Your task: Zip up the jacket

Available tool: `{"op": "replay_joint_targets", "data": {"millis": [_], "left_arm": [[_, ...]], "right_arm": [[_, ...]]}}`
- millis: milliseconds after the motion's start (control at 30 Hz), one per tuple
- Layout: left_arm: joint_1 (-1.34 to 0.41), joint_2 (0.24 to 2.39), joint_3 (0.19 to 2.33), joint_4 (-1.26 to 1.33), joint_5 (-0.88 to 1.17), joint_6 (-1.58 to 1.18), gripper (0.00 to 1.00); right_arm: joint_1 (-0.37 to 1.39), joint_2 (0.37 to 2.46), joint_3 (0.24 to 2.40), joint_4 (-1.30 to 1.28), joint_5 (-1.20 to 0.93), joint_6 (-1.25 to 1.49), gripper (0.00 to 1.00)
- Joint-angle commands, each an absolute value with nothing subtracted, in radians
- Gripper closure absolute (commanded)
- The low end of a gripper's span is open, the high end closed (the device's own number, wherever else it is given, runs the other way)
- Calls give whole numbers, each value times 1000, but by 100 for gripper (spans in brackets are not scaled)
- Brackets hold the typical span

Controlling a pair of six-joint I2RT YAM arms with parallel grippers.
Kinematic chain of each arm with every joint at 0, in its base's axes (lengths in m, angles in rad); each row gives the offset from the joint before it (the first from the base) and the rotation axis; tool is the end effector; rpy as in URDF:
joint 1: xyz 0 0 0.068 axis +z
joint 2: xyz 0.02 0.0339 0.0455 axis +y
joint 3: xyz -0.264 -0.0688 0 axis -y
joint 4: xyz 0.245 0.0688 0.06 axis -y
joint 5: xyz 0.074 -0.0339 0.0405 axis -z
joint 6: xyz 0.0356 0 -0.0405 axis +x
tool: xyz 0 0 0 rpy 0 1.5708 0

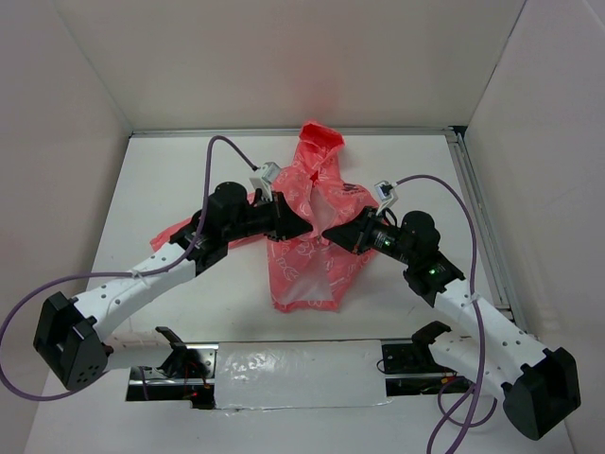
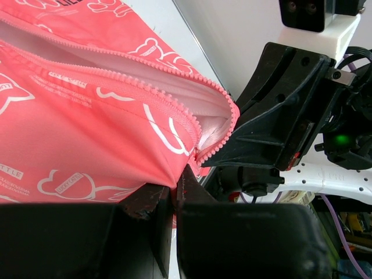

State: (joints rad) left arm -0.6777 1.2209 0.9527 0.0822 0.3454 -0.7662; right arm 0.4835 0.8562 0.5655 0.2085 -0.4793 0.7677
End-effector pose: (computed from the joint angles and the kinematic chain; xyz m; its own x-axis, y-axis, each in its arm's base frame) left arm 0.2162 -0.1895 0.3346 -0.6926 -0.2801 -0.6647 0.5120 0.4582 -0.7266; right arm 0.1731 0.1094 0.2915 -0.6214 0.3697 -0.6908 -0.5391 0.4380 0.7194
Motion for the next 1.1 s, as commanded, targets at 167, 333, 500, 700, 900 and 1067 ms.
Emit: {"op": "replay_joint_targets", "data": {"millis": [167,333,500,700,900,1067], "left_arm": [[-686,1183,974,150,362,-755,100],[-686,1189,970,149,342,-753,100],[-686,1186,963,147,331,-753,100],[-686,1170,948,167,370,-733,100],[-690,1166,919,202,413,-721,100],[-690,1163,910,209,407,-719,100]], "right_arm": [[480,834,572,244,-509,758,100],[477,830,578,253,-522,765,100],[476,824,586,224,-517,764,100],[462,828,583,224,-508,779,100],[460,851,580,296,-561,811,100],[456,864,578,318,-583,827,100]]}}
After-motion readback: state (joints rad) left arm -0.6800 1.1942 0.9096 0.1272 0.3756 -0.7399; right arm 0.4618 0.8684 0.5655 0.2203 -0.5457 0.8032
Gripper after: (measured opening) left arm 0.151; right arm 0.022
